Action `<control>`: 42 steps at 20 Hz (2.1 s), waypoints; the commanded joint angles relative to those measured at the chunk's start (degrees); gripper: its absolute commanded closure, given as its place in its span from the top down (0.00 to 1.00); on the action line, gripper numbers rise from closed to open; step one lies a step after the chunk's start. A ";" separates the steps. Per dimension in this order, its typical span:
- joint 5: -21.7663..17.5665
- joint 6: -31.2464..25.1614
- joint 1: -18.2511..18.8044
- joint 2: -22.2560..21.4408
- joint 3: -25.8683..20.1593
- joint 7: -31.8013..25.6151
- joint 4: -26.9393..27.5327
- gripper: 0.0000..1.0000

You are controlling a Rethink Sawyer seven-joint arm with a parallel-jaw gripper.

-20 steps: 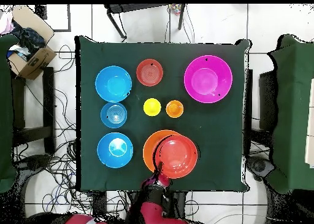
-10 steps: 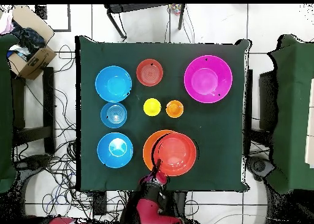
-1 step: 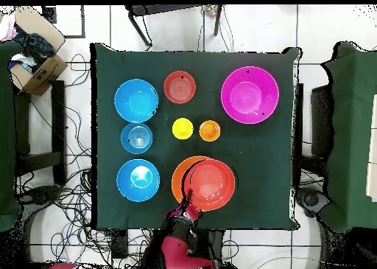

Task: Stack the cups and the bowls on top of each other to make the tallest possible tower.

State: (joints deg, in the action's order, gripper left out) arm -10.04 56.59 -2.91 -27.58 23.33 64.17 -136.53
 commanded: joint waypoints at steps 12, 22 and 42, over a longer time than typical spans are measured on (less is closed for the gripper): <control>6.96 -6.26 -5.48 0.83 -3.18 12.62 8.36 0.00; 7.26 -6.48 -6.88 2.74 -1.97 13.15 9.43 0.00; 7.82 -14.71 -9.33 5.64 -0.35 12.06 11.43 0.00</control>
State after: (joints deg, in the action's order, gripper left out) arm -5.82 50.52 -11.50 -23.37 25.70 69.86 -132.49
